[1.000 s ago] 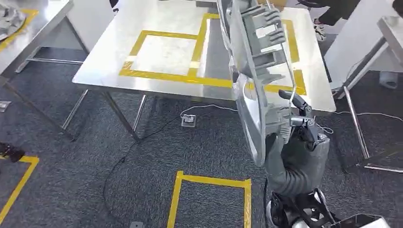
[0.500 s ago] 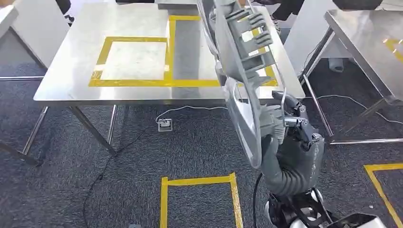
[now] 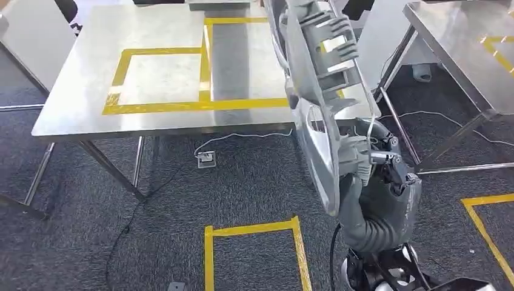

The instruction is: Take the parts from the cabinet and place them on the table.

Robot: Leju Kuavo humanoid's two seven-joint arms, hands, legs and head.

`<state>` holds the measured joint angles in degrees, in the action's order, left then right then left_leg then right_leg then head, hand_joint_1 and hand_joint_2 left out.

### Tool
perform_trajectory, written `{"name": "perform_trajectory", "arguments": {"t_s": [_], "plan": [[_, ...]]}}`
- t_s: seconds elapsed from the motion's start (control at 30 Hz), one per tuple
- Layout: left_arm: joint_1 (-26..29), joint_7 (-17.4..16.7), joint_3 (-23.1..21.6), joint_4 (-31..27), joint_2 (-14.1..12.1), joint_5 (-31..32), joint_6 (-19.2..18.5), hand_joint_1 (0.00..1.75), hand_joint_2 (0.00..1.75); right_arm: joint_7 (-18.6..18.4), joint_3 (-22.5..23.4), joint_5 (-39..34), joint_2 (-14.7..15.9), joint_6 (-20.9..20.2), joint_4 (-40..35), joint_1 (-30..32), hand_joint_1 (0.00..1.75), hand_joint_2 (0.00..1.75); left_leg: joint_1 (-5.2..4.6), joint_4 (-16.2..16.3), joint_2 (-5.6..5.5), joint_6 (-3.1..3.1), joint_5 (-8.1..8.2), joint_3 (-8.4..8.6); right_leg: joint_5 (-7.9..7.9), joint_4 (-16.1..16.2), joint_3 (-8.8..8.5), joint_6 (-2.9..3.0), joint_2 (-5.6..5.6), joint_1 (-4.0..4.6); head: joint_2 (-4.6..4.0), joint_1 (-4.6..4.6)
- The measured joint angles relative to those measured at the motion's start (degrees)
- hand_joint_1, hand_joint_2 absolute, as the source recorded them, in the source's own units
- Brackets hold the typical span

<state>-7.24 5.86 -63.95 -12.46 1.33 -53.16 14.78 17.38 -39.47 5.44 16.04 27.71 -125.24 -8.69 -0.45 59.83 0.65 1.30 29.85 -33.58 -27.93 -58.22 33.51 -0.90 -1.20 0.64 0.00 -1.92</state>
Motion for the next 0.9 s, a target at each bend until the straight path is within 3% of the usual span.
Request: {"name": "perform_trajectory", "arguments": {"t_s": [0.9], "plan": [[0.07, -0.37, 0.0, 0.0, -0.04, -0.2, -0.2, 0.0, 1.75, 0.0, 0.0, 0.0, 0.0, -0.09, 0.0, -0.05, 1.75, 1.75, -0.17, -0.17, -0.03, -0.14, -0.08, -0.04, -0.17, 0.0, -0.07, 0.26, -0.32, -0.15, 0.0, -0.04]]}}
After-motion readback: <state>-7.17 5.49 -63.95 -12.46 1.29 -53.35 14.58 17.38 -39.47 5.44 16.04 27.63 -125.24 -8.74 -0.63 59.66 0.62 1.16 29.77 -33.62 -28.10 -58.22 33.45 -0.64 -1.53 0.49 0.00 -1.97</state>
